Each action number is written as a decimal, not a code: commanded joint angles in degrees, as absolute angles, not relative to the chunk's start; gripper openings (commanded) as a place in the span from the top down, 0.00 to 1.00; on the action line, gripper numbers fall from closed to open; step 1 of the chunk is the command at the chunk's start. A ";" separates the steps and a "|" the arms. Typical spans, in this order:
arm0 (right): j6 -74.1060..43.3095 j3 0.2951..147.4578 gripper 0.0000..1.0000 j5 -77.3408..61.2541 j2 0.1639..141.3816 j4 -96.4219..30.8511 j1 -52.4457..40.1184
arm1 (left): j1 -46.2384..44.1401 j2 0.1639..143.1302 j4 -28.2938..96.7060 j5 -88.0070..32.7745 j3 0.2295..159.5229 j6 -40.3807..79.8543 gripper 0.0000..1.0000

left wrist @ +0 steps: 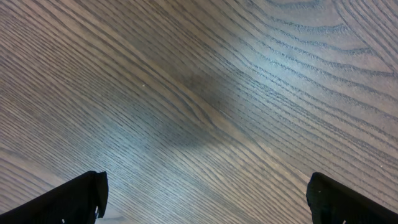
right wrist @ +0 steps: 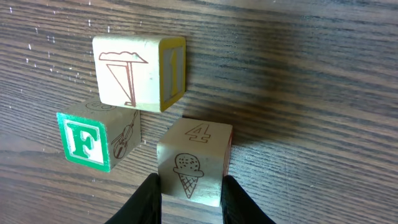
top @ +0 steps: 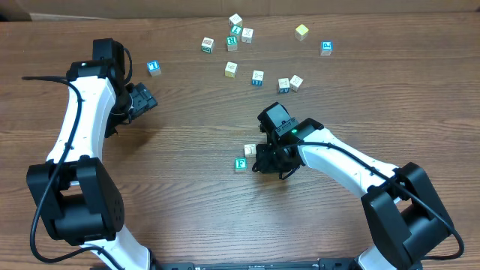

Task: Form a circle
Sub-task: 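Hold the '4' block on the table next to the F block, then open the right gripper to release the '4' block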

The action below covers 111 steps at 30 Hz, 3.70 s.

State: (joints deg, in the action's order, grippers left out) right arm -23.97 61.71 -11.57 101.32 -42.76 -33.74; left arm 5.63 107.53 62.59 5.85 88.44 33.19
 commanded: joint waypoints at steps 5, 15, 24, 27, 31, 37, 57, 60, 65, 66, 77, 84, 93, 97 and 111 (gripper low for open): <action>-23.46 63.13 0.74 -11.03 101.73 -41.91 -33.78 | 5.61 107.55 62.59 6.52 89.62 32.56 0.00; -22.46 63.13 0.73 -11.03 101.73 -41.41 -33.78 | 5.61 107.55 62.59 6.52 89.62 32.56 0.00; -22.48 63.13 0.73 -11.03 101.73 -41.41 -33.67 | 5.61 107.55 62.59 6.52 89.62 32.56 0.00; -22.48 63.13 0.73 -11.03 101.73 -41.41 -33.67 | 5.61 107.55 62.59 6.52 89.62 32.56 0.00; -22.48 63.13 0.73 -11.03 101.73 -41.39 -33.67 | 5.61 107.55 62.59 6.52 89.62 32.56 0.00; -22.48 63.13 0.73 -11.00 101.73 -41.41 -33.67 | 5.61 107.55 62.59 6.52 89.62 32.56 0.00; -22.52 63.13 0.68 -10.74 101.73 -41.39 -33.67 | 5.61 107.55 62.59 6.52 89.62 32.56 0.00; -22.55 63.13 0.68 -10.74 101.73 -41.41 -33.67 | 5.61 107.55 62.59 6.52 89.62 32.56 0.00; -22.72 63.13 0.68 -10.59 101.73 -41.41 -33.67 | 5.61 107.55 62.59 6.52 89.62 32.56 0.00; -22.72 63.13 0.68 -10.59 101.73 -41.41 -33.67 | 5.61 107.55 62.59 6.52 89.62 32.56 0.00; -22.72 63.13 0.56 -10.59 101.73 -41.41 -33.67 | 5.61 107.55 62.59 6.52 89.62 32.56 0.00; -22.72 63.13 0.45 -10.59 101.73 -41.41 -33.67 | 5.61 107.55 62.59 6.52 89.62 32.56 0.00; -22.72 63.13 0.65 -10.59 101.73 -41.39 -33.67 | 5.61 107.55 62.59 6.52 89.62 32.56 0.00; -23.86 63.13 0.70 -9.93 101.73 -41.43 -33.67 | 5.61 107.55 62.59 6.52 89.62 32.56 0.00; -25.50 64.23 0.61 -9.10 101.69 -42.06 -33.67 | 5.61 107.55 62.59 6.52 89.62 32.56 0.00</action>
